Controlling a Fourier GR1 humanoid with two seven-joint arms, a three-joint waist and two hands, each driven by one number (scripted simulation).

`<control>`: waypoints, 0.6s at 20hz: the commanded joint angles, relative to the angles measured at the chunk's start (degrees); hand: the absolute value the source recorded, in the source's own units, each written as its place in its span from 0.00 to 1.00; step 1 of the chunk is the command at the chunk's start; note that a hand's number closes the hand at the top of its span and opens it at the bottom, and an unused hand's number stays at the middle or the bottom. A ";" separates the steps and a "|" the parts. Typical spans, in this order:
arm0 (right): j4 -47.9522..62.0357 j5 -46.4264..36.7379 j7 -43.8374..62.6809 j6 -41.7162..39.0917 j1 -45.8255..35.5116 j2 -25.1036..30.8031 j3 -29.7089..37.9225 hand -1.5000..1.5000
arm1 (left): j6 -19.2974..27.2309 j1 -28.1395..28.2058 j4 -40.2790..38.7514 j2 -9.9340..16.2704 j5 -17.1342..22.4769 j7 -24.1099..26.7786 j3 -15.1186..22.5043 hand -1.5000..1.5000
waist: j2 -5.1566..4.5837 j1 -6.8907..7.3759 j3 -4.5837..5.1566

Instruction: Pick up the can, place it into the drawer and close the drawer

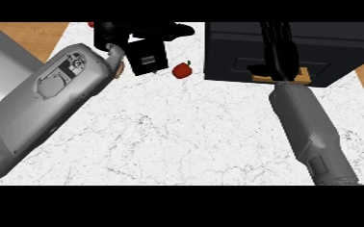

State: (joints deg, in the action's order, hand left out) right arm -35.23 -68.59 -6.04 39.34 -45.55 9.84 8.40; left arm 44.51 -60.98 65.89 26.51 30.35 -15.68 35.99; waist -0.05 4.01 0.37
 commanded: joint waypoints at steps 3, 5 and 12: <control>12.01 0.35 -1.19 3.25 -8.54 1.24 2.96 0.00 | 1.96 4.19 5.42 0.15 -1.87 -1.02 0.70 0.00 | -1.08 0.98 -0.53; 13.92 -1.17 1.08 3.82 -11.11 0.96 2.68 0.00 | -0.30 6.51 8.42 2.80 -1.17 -0.60 -0.28 0.00 | -1.08 1.64 -0.48; 19.12 -0.30 0.59 3.95 -16.64 1.75 4.46 0.00 | -0.46 8.55 10.46 3.81 -2.67 -0.86 -0.70 0.00 | -1.48 1.84 -0.53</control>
State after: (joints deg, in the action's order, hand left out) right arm -19.55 -69.35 -5.43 43.01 -57.79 11.73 11.76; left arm 44.01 -53.36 73.67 29.38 28.45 -15.40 35.08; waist -0.90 4.67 0.09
